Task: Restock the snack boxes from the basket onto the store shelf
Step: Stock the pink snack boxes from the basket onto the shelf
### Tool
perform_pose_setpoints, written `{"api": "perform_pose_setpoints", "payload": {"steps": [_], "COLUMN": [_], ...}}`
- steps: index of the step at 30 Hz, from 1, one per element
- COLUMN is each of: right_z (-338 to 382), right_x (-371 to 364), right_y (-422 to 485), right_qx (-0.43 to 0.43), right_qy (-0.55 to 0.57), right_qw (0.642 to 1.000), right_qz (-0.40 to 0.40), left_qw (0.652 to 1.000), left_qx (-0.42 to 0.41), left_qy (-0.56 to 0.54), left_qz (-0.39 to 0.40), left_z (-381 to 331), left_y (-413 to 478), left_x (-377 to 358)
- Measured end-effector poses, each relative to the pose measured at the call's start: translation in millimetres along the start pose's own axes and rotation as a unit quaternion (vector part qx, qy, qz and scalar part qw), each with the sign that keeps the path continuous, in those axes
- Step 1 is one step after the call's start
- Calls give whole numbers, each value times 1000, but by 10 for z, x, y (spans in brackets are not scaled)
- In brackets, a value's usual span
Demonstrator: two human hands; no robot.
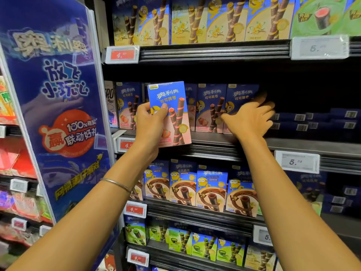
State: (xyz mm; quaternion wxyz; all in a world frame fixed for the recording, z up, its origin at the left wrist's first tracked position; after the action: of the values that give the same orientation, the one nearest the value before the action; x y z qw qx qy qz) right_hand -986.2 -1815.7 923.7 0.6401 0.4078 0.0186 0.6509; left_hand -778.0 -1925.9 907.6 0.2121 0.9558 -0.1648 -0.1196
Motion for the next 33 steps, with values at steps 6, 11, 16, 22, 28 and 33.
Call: {"api": "perform_pose_setpoints", "payload": {"steps": [6, 11, 16, 22, 28, 33], "right_z": [458, 704, 730, 882, 945, 997], "right_x": [33, -85, -225, -460, -640, -706], "right_y": [-487, -568, -452, -572, -631, -615], "right_qx": [161, 154, 137, 149, 161, 166], "right_qy": [295, 325, 267, 213, 183, 164], "right_qw": [937, 913, 942, 954, 956, 959], "right_qz": [98, 192, 147, 152, 162, 162], "left_qw": [1000, 997, 947, 917, 914, 910], "left_qx": [-8, -41, -133, -18, 41, 53], "left_qy": [3, 52, 268, 388, 396, 398], "left_qz": [23, 33, -118, -95, -79, -100], "left_z": [-63, -105, 72, 213, 275, 346], "left_y": [49, 189, 455, 759, 908, 947], "left_x": [-53, -66, 297, 417, 423, 503]}}
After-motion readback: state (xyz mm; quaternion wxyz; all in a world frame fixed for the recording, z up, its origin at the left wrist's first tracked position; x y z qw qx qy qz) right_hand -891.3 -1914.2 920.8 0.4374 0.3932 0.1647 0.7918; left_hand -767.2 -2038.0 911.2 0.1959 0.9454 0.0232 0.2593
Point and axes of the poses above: each hand's wrist, its own y-axis towards the middle knuckle, its own x-axis out of the back of the hand, z = x × y, the point moved 1 cm from there along y, towards the middle knuckle, and after that the axes turned 6 degrees about y, right-handed, at the moved point
